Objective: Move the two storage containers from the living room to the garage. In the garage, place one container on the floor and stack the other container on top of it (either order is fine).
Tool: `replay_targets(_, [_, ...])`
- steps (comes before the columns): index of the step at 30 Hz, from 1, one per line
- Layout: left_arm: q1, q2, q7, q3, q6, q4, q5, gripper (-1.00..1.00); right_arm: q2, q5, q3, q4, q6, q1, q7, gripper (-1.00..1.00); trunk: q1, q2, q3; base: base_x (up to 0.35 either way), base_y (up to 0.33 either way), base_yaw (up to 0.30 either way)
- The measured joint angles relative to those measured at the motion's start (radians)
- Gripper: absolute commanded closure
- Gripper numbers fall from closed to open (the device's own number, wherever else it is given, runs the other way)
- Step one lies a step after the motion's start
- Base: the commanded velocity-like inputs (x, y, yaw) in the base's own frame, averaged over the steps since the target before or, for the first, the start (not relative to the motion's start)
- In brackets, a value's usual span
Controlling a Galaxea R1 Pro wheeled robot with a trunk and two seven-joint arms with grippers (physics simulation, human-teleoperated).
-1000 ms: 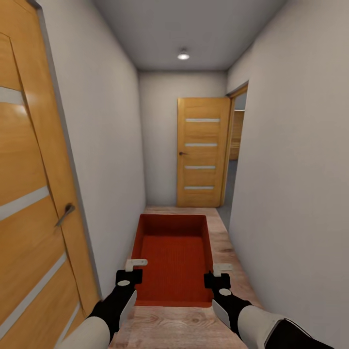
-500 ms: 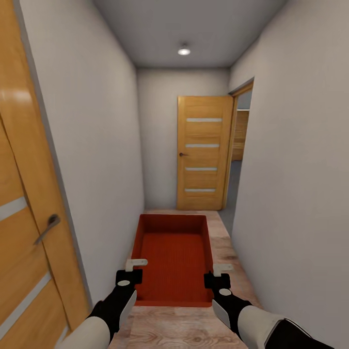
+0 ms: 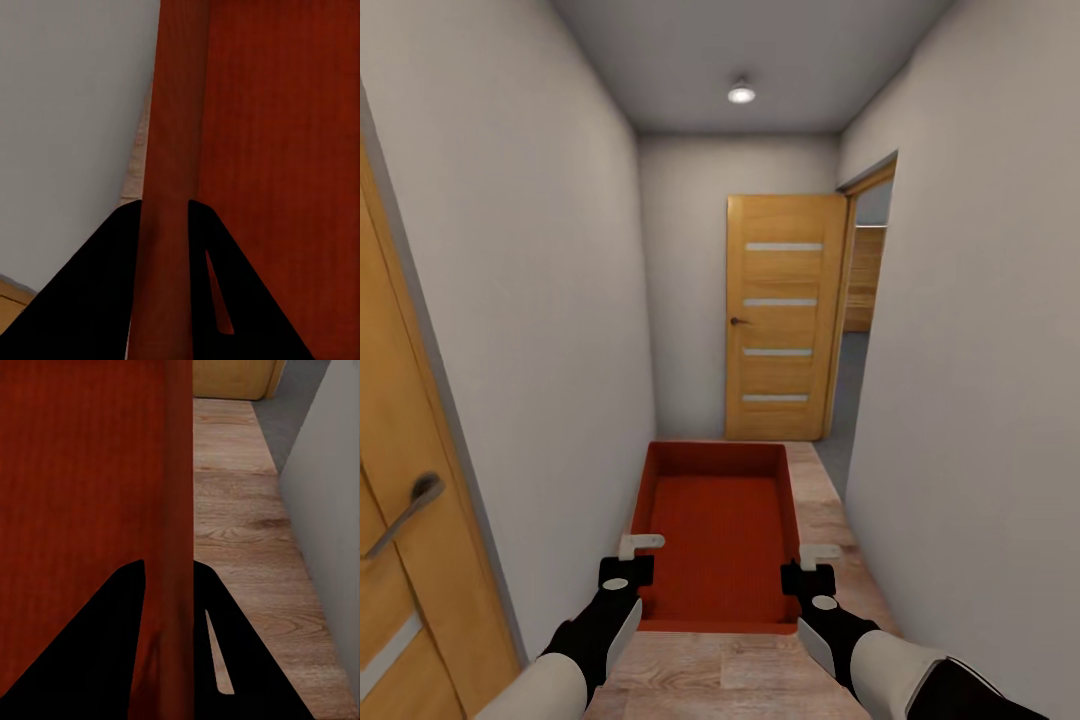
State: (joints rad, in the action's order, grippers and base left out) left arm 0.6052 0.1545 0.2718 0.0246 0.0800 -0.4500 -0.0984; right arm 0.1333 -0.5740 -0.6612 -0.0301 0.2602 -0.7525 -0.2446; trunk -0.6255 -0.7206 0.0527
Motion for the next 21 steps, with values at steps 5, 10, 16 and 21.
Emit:
replay_targets(5, [0.000,0.000,0.000,0.000,0.000,0.000,0.000,1.00,0.000,0.000,0.000,0.000,0.000,0.000,0.000,1.00,0.000,0.000,0.000,0.321,0.000,0.000])
replay_targets(10, [0.000,0.000,0.000,0.000,0.000,0.000,0.000,1.00,0.000,0.000,0.000,0.000,0.000,0.000,0.000,1.00,0.000,0.000,0.000,0.321,0.000,0.000])
replay_targets(16, [0.000,0.000,0.000,0.000,0.000,0.000,0.000,1.00,0.000,0.000,0.000,0.000,0.000,0.000,0.000,1.00,0.000,0.000,0.000,0.321,0.000,0.000])
replay_targets(21, [0.000,0.000,0.000,0.000,0.000,0.001,0.000,1.00,0.000,0.000,-0.001,0.000,-0.002,0.000,0.000,1.00,0.000,0.000,0.000,0.321,0.000,0.000])
